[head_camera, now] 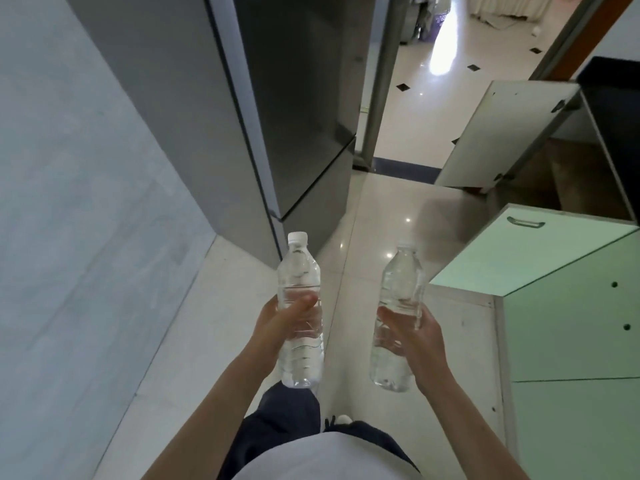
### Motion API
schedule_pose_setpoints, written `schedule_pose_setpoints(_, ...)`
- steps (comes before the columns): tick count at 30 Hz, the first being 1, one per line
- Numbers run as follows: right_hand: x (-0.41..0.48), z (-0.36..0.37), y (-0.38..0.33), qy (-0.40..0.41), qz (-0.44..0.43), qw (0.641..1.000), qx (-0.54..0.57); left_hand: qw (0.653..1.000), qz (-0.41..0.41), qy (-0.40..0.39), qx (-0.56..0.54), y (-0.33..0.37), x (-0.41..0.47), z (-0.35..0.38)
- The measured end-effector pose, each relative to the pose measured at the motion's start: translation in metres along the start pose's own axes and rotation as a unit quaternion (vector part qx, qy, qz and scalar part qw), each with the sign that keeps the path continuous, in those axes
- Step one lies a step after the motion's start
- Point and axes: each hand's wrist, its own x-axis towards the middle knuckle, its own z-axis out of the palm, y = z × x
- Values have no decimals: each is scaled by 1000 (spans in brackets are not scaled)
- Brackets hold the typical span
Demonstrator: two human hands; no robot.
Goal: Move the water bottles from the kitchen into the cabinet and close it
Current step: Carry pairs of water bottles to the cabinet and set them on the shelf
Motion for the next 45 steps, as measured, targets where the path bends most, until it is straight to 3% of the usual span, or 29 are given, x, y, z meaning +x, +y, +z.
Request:
schedule_pose_setpoints(5, 90, 28, -11, 41, 25, 999, 17, 999, -16, -29, 30, 35, 115, 9)
schedule_pose_setpoints(10, 183, 49, -74, 103, 14, 993, 52, 994, -19, -81, 71, 112, 231, 31)
schedule_pose_setpoints(15, 262, 43, -134, 174, 2, 981, 82, 980, -23, -176, 86, 193, 332, 81)
schedule_pose_setpoints(18, 297, 29, -144, 200, 13, 976, 88, 977, -13, -175, 125, 209, 379, 121)
schedule_pose_setpoints(26, 421, -59, -163, 253, 35, 962, 98, 969, -61, -169, 170, 206, 483, 241)
schedule_pose_setpoints(36, 553, -197, -254, 299, 9, 948, 106, 950, -53, -242, 189, 302, 591, 432)
schedule_pose_setpoints(41, 606, -222, -249, 359, 38, 921, 149, 933, -85, -267, 227, 314, 651, 505)
schedule_pose_setpoints(45, 654, -232, -250, 419, 67, 881, 209, 897, -102, -338, 267, 328, 707, 569)
